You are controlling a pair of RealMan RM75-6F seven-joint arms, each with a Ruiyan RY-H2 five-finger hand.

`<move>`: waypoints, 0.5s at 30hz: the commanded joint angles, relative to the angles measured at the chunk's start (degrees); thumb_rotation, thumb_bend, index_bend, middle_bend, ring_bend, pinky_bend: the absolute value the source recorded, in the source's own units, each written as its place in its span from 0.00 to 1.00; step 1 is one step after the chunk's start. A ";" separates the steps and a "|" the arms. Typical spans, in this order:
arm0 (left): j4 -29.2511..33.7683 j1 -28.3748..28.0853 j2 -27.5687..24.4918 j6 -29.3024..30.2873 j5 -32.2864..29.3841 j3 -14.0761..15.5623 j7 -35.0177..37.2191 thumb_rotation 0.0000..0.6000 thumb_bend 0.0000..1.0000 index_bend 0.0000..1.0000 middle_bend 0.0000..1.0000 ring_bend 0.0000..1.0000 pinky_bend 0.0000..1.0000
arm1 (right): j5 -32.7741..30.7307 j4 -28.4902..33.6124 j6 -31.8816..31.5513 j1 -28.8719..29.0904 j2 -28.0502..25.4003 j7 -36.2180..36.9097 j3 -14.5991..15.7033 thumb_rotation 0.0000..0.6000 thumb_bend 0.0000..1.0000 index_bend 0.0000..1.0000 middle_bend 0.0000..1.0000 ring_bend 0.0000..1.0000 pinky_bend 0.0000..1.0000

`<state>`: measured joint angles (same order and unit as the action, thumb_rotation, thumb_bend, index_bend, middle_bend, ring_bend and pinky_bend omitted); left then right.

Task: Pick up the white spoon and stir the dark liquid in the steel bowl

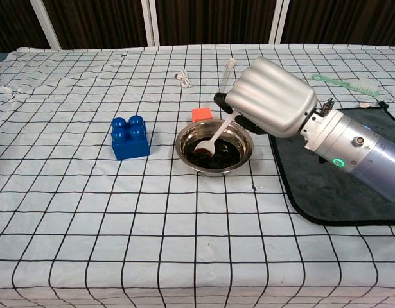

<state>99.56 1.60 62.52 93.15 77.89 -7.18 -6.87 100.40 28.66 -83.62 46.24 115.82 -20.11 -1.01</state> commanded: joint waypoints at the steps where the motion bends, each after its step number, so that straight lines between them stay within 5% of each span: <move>1: -0.01 -0.06 0.05 -0.15 -0.06 0.02 -0.15 1.00 0.20 0.10 0.01 0.00 0.00 | -0.66 -2.69 0.26 0.34 0.82 0.93 -0.52 1.00 0.39 0.72 0.82 1.00 1.00; 15: 0.05 -0.20 0.35 -0.23 -0.20 -0.01 -0.86 1.00 0.20 0.10 0.01 0.00 0.00 | -0.33 -5.12 -1.53 -1.43 -0.24 2.68 1.25 1.00 0.39 0.73 0.82 1.00 1.00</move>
<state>99.61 1.41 62.87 92.92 77.69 -7.20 -7.73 99.95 23.43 -84.99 44.97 115.74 -17.48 0.09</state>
